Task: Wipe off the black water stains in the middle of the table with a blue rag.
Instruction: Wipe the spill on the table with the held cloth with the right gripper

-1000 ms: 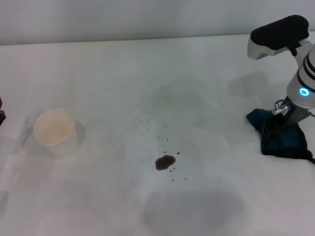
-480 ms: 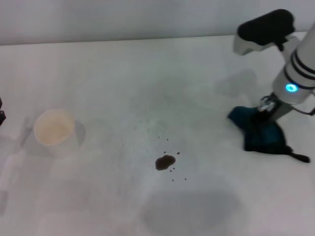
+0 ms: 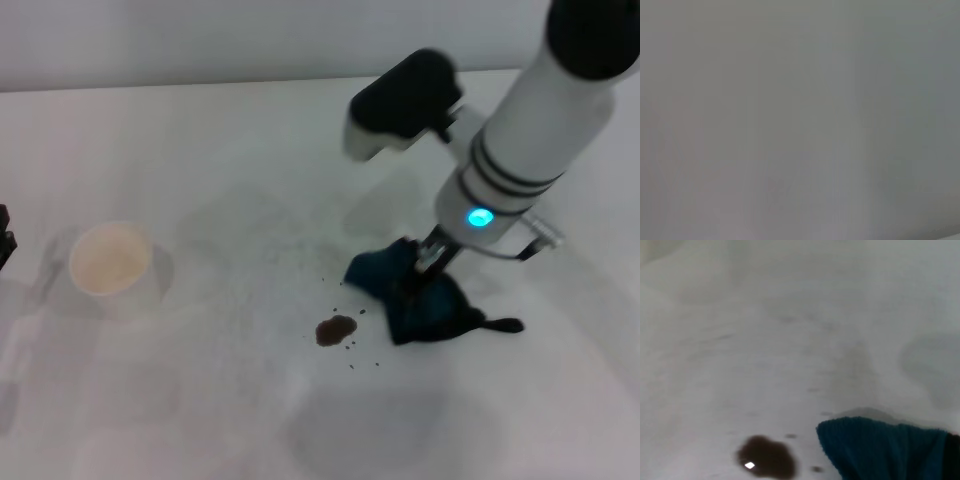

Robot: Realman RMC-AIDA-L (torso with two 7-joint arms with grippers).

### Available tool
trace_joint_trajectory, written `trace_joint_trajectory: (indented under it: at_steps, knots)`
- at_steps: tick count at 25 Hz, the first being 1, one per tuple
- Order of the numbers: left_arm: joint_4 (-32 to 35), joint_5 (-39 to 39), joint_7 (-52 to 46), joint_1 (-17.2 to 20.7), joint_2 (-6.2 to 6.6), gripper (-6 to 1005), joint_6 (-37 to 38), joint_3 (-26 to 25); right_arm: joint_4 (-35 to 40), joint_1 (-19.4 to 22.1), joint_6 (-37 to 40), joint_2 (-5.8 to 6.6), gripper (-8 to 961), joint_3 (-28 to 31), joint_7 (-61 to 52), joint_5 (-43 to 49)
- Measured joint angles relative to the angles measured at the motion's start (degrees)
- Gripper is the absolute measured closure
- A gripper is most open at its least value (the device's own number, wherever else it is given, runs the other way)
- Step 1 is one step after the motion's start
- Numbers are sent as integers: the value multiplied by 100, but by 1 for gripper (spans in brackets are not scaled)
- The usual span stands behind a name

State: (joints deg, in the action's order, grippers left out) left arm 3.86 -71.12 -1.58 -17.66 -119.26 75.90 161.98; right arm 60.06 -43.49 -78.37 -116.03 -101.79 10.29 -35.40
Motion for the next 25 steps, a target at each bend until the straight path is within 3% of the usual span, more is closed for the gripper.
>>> trace_joint_trajectory:
  at_steps: [7,20,25]
  knots:
    - [42,14,-15,-9,-11,123,-107,24,15,-138,443,-14,825,-1130,-32,-830]
    - [120,61,-7,-29,-11,122,-245,62,154,-413,1024,-9,834,-2285,-237,-1650]
    - [180,64,-7,9,-9,123,-250,70,98,-576,1122,-18,843,-2460,-323,-1689]
